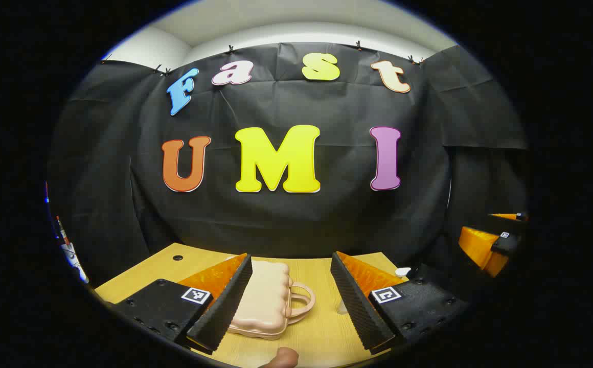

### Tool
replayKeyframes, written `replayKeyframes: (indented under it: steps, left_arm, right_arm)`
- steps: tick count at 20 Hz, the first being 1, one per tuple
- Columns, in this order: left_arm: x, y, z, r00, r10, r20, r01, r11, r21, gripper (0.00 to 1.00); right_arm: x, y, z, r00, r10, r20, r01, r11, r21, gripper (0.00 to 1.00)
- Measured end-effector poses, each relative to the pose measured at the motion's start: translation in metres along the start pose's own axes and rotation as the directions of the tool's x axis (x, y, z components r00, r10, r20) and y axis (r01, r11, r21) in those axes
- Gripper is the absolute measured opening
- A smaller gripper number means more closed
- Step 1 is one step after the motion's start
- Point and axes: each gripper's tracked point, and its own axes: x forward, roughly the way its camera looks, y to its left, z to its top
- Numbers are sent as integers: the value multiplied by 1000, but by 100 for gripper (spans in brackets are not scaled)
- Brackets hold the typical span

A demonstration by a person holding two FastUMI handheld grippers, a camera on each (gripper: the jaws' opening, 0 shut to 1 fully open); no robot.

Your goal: First open the suitcase, pack the skin care products into it, and then close the suitcase.

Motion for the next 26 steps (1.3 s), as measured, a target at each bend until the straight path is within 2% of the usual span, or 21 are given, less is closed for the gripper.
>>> replayKeyframes:
  steps: [8,16,17,22,24,26]
  left_arm:
    - [7,-18,5,999,-50,13,50,998,24,98]
    - [11,-22,-1,999,-51,8,51,998,41,98]
    - [14,-26,-4,997,-72,10,72,996,51,98]
    - [29,-16,-46,999,-49,1,48,974,221,100]
    - [37,-15,-68,999,-37,-14,40,953,300,100]
    - [45,-14,-93,999,-26,-33,37,919,393,100]
  right_arm:
    - [8,4,2,1000,18,1,-18,1000,-8,81]
    - [15,6,-1,999,34,-1,-34,999,-26,82]
    - [15,5,-2,999,33,-1,-33,999,-27,82]
    - [15,-24,-13,1000,-24,-20,23,999,-36,81]
    - [14,-38,-20,998,-54,-24,53,998,-44,81]
    - [14,-52,-26,996,-87,-31,85,995,-56,81]
